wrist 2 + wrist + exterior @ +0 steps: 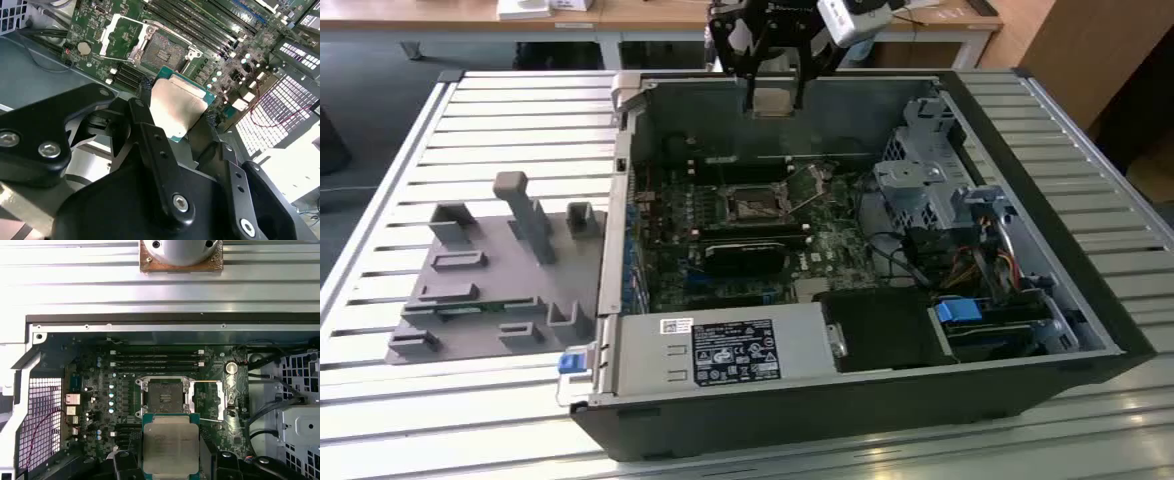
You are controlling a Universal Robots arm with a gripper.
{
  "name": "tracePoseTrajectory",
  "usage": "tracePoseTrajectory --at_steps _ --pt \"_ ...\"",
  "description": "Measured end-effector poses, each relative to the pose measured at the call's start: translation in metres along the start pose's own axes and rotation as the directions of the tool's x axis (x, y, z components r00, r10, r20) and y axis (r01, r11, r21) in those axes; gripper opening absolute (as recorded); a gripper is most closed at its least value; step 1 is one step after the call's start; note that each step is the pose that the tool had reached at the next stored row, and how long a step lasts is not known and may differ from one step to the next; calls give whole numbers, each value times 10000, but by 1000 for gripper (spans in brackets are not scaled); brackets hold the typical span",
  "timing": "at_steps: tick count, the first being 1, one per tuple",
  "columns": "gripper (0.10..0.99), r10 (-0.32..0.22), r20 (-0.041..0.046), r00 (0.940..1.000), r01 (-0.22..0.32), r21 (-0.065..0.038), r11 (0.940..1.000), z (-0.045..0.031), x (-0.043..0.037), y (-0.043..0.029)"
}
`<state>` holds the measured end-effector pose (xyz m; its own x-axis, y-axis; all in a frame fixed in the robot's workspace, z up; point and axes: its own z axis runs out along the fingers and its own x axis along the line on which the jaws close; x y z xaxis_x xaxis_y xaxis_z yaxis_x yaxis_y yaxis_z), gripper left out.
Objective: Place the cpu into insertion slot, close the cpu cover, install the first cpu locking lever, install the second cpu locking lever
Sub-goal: 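Place the cpu into insertion slot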
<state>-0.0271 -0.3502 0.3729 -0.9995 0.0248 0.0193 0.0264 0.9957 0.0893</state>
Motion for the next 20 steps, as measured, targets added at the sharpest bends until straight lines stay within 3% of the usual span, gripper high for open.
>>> tracePoseTrajectory --at_steps 12,20 --pt "541 62 5 10000 -62 -1 10000 0 0 0" --pt "541 876 81 9961 -876 3 9962 1 0 0"
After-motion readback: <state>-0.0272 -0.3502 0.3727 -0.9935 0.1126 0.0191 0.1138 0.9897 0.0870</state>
